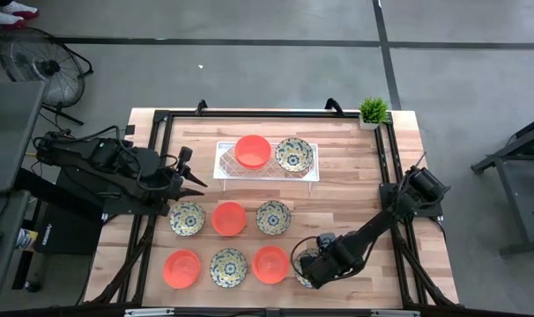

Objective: Pick & Place Mini bowls
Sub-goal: Stack the yellow patterned bowl on top of the other yellow patterned bowl on the shelf

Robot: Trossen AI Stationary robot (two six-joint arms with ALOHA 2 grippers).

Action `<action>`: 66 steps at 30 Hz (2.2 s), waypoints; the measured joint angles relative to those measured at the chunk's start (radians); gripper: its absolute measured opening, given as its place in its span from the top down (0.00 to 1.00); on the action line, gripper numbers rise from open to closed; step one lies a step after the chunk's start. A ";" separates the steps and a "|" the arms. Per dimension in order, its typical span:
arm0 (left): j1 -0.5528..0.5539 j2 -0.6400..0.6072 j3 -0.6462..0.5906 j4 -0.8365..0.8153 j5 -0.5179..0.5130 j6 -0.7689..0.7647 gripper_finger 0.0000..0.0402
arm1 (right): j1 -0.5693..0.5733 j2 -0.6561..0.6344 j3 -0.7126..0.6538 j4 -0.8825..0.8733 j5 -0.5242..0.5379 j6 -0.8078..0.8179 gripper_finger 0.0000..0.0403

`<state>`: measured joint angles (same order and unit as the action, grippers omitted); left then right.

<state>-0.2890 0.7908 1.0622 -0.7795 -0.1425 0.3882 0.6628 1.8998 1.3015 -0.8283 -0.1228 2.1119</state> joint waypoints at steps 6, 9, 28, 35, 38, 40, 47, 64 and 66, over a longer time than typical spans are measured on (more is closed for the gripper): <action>0.000 -0.003 0.001 0.000 0.002 0.000 0.75 | 0.000 -0.001 -0.009 0.013 0.000 -0.001 0.56; 0.000 -0.003 0.001 0.001 0.002 0.000 0.75 | 0.000 -0.006 -0.009 0.010 0.000 -0.002 0.60; 0.000 -0.003 0.001 0.008 0.002 -0.001 0.75 | 0.001 -0.032 -0.009 -0.030 0.005 -0.014 0.67; 0.000 -0.003 0.001 0.007 0.001 -0.001 0.75 | -0.003 -0.032 -0.009 -0.028 0.013 -0.022 0.67; 0.000 -0.003 0.001 0.007 0.001 -0.001 0.75 | -0.003 -0.032 -0.009 -0.028 0.015 -0.022 0.68; 0.000 -0.003 0.001 0.007 0.001 0.000 0.75 | -0.003 -0.032 -0.009 -0.029 0.017 -0.022 0.70; 0.000 -0.003 0.001 0.007 0.001 0.000 0.75 | -0.003 -0.032 -0.008 -0.029 0.016 -0.022 0.83; 0.000 -0.003 0.001 -0.008 0.001 0.008 0.75 | -0.004 -0.066 -0.005 -0.048 0.029 -0.055 0.99; 0.000 -0.003 0.001 -0.008 0.001 0.009 0.75 | -0.004 -0.088 -0.006 -0.079 0.023 -0.055 1.00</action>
<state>-0.2890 0.7879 1.0630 -0.7879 -0.1417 0.3973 0.6590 1.8118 1.2952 -0.9072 -0.1000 2.0569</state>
